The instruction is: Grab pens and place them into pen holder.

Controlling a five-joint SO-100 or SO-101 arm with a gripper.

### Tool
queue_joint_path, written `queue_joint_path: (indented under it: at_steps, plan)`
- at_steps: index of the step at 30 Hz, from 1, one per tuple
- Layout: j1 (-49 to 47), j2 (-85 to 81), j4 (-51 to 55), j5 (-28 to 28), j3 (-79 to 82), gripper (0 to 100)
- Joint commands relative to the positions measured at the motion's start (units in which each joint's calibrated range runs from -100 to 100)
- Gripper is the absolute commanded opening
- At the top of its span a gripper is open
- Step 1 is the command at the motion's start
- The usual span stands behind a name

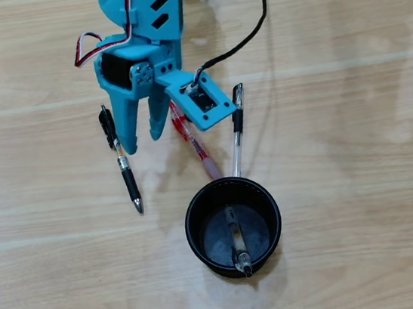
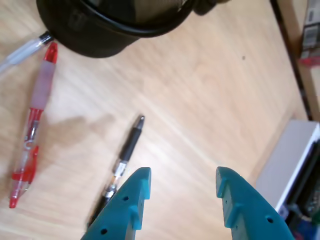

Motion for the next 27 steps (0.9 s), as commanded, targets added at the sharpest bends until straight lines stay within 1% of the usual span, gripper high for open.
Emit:
queue_joint_path:
  at_steps: [1, 3, 4, 7, 8, 12, 17, 24, 27]
  plan:
    - [0.5, 1.2, 3.5, 3.7, -7.1, 15]
    - [2.8, 3.8, 4.6, 4.8, -7.2, 16]
    - [4.3, 6.1, 5.2, 4.1, -7.2, 16]
    - [7.7, 14.8, 12.8, -0.8, -8.5, 18]
    - [8.5, 17.9, 15.1, -1.8, -9.4, 20]
    - [9.8, 28.0, 20.2, -2.9, -17.2, 33]
    - [9.7, 35.6, 29.3, -8.4, -27.6, 30]
    - [9.9, 42.2, 30.1, -9.1, -29.4, 30]
    - [10.6, 43.9, 29.9, -9.1, -30.1, 26]
